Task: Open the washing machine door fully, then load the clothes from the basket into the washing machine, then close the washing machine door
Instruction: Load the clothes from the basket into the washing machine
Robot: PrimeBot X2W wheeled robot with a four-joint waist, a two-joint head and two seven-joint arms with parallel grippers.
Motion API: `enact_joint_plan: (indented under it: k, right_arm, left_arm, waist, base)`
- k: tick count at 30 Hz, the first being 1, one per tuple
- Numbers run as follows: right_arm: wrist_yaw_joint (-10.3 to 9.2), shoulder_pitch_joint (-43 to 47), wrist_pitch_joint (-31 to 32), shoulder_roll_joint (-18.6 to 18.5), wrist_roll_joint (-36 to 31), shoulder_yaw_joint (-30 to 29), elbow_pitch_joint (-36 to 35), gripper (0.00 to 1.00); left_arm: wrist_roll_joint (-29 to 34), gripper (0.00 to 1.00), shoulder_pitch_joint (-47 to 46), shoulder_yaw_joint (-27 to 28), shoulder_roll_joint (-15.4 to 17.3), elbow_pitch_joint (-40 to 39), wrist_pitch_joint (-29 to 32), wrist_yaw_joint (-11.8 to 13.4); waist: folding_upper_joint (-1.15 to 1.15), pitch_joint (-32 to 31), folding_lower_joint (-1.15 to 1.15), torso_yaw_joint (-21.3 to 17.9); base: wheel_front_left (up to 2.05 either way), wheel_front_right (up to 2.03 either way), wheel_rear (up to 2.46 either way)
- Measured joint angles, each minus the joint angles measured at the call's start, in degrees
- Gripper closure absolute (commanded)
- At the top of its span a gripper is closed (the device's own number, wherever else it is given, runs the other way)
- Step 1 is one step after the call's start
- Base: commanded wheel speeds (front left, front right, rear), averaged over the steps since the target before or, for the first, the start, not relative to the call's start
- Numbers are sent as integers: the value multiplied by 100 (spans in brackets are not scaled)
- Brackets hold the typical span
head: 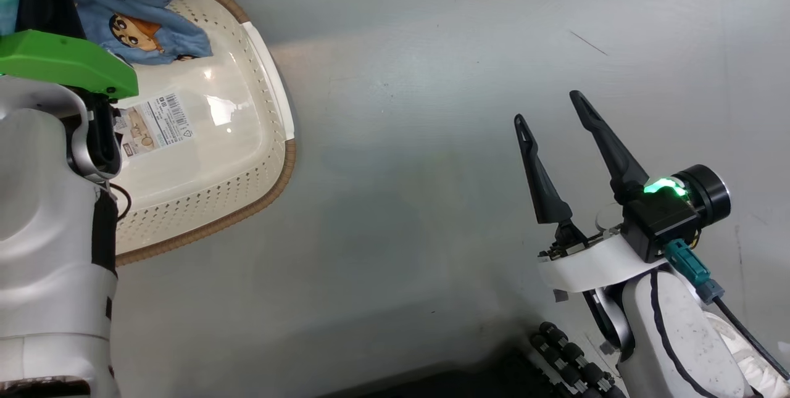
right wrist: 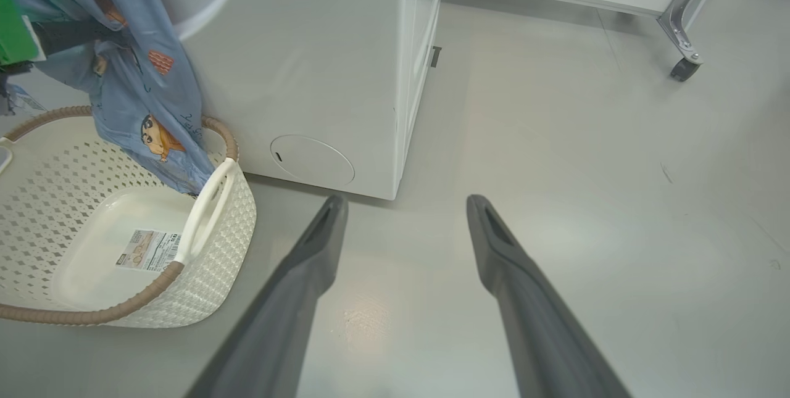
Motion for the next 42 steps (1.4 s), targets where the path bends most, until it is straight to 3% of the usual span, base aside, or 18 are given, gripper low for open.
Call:
enact_joint_plan:
  k: [12,24,34,42]
  right_arm:
    - [-45,-2,0,-3,3,-193,42,0]
    - [-30,-1,0,-1,86,-82,220,0]
    - [27,62,0,10,268,135,314,0]
    - [27,191,0,20,408,238,330,0]
  left_arm:
    - [-359,100,447,250,-520,-59,-125,-93]
    - [-415,100,673,537,-570,-1808,-126,-334]
    - [-257,100,478,196,-505,-2128,-149,-372]
    - [21,100,-31,375,53,-1731,13,-257]
  waist:
    - [0,-161,0,404]
    - [0,-630,0,706]
    - [0,-888,0,368]
    - [0,-938,0,-53]
  base:
    - [0,0,0]
    - [0,0,0]
    - [0,0,0]
    - [0,0,0]
